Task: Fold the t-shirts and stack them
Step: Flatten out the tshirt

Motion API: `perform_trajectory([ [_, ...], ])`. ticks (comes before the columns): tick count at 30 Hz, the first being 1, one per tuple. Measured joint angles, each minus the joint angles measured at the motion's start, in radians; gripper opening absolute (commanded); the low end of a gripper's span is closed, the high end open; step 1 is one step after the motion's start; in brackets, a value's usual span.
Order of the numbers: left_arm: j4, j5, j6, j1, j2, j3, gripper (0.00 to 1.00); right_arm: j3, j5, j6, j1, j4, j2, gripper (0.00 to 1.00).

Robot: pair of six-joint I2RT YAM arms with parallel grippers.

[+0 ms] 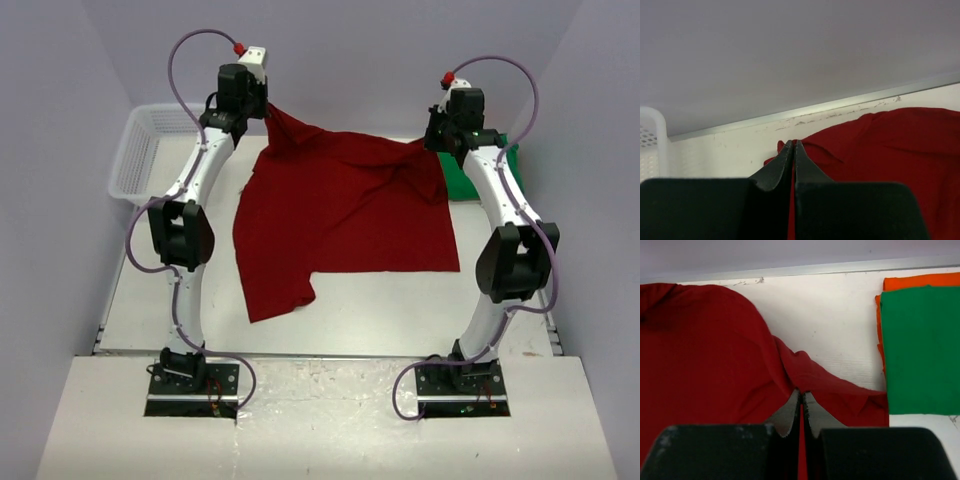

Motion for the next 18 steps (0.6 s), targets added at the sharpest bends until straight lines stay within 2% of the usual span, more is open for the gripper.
perform_trajectory([
  [5,0.055,0.006,0.000,-0.001,-0.013,-0.018,0.00,0.060,0.010,-0.020,0.001,0.002,0.045,0.00],
  [10,0.056,0.006,-0.002,-0.001,-0.136,-0.157,0.00,0.078,0.039,-0.043,0.026,-0.012,0.014,0.00],
  [13,0.029,0.000,-0.004,-0.007,-0.288,-0.243,0.00,0.084,0.087,-0.073,0.086,-0.058,-0.063,0.00],
  [18,-0.017,-0.035,-0.004,-0.063,-0.674,-0.293,0.00,0.167,0.139,-0.126,0.269,-0.136,-0.296,0.00],
])
